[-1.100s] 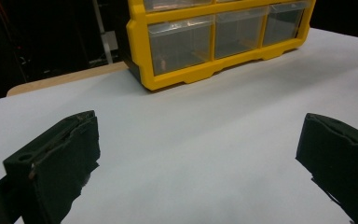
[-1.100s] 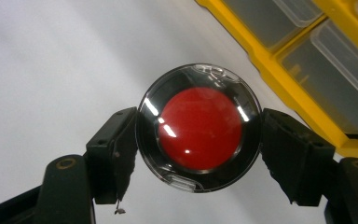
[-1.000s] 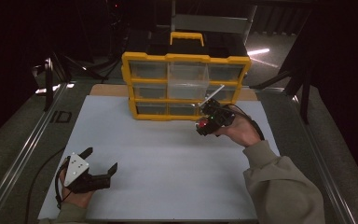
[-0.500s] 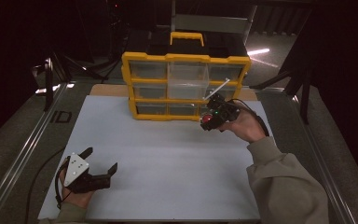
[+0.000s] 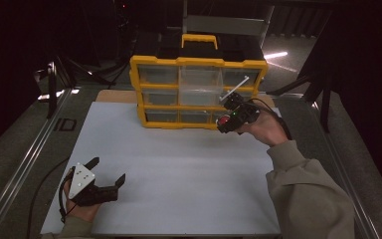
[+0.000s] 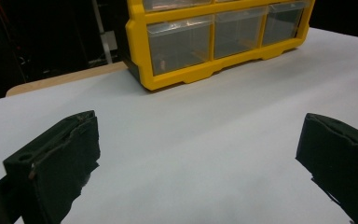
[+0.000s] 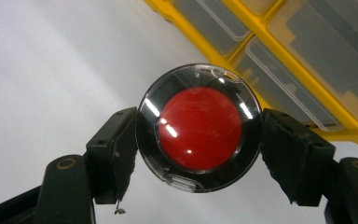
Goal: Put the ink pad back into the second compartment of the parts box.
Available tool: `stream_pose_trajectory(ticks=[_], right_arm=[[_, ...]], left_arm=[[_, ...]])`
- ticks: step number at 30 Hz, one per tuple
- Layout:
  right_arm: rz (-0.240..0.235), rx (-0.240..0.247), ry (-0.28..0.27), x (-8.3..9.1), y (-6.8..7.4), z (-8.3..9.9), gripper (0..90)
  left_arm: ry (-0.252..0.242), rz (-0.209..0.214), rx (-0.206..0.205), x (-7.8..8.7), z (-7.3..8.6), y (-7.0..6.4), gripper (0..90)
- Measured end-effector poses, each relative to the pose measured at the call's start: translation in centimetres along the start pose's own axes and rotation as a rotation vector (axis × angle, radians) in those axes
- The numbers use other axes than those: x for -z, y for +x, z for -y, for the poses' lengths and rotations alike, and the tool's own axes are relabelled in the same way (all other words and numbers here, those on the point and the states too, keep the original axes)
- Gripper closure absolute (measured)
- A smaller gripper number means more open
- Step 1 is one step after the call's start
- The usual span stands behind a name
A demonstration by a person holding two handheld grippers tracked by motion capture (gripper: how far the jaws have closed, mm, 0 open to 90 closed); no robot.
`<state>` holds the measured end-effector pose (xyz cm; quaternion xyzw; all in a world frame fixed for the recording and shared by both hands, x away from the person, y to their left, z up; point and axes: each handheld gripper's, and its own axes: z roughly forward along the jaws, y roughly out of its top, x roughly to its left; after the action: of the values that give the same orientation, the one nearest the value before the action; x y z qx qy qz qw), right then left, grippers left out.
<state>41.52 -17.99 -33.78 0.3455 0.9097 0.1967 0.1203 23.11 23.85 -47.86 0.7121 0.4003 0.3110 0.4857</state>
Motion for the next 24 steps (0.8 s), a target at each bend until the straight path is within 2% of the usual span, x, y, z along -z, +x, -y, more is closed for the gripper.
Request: stream_pose_trajectory(ticks=[16, 24], right_arm=[[0.023, -0.007, 0.001, 1.6, -1.0, -0.8, 29.7], [0.042, -0.016, -0.005, 2.9, -2.0, -1.5, 29.8]], left_arm=[[0.002, -0.001, -0.001, 0.0, 0.0, 0.0, 0.0], [-0.001, -0.001, 0.003, 0.0, 0.0, 0.0, 0.0]])
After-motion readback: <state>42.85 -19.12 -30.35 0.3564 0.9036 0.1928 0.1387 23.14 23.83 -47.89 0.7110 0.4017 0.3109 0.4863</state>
